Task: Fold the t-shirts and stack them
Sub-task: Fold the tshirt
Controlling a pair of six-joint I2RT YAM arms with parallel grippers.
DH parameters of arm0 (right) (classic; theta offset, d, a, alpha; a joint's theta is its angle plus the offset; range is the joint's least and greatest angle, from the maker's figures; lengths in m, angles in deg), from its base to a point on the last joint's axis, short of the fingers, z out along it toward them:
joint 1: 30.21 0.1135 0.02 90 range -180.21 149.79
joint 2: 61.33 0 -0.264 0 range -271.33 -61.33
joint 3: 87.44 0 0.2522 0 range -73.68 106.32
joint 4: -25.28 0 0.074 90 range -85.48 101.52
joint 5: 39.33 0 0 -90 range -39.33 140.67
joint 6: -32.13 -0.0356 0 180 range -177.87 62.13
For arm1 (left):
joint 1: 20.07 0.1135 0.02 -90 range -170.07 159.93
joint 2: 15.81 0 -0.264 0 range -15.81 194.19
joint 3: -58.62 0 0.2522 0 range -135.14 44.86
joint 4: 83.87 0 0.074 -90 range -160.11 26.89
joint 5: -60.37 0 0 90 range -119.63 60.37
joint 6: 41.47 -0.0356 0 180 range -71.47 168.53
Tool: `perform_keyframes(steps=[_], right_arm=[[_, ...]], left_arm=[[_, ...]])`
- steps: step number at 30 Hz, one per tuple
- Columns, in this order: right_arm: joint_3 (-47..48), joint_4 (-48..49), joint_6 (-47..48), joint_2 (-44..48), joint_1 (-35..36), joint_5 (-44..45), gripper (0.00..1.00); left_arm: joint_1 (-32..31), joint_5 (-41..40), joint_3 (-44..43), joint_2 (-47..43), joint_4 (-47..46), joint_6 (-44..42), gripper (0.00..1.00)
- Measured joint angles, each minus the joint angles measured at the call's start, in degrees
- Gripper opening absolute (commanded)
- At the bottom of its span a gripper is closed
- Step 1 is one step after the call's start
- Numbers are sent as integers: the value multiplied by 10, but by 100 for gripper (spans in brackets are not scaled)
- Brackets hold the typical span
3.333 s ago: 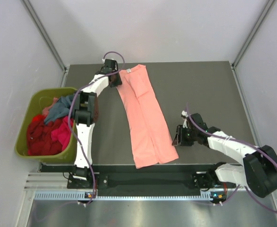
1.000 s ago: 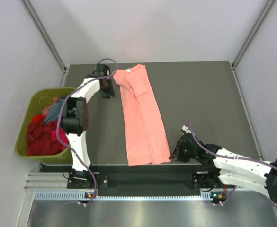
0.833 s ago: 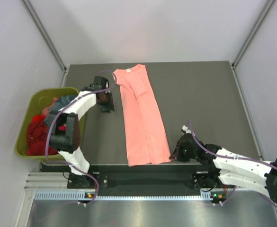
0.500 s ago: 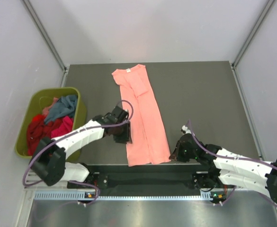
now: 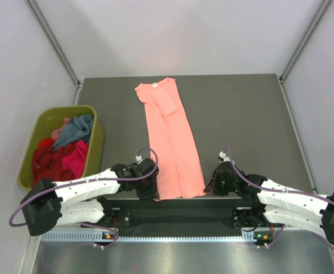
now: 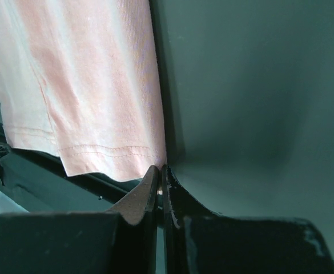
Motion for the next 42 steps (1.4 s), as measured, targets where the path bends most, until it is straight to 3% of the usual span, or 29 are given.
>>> perform_keyframes(steps=[26,30,33,38,42], right_arm=[[0,3,0,-1,5,0,0],[0,3,0,-1,6,5,0],[0,4,-1,-1,7,5,0],[0,14,-17,-1,35,17,0],[13,17,-48,-9,101,47,0]], left_arm=[[-7,-49,94,-75,-69,128,36],[-7,-43,105,-75,-89,137,24],[-9,-34,117,-75,-105,142,0],[-10,-46,87,-74,-57,129,0],[-14,-74,16,-76,16,108,0]])
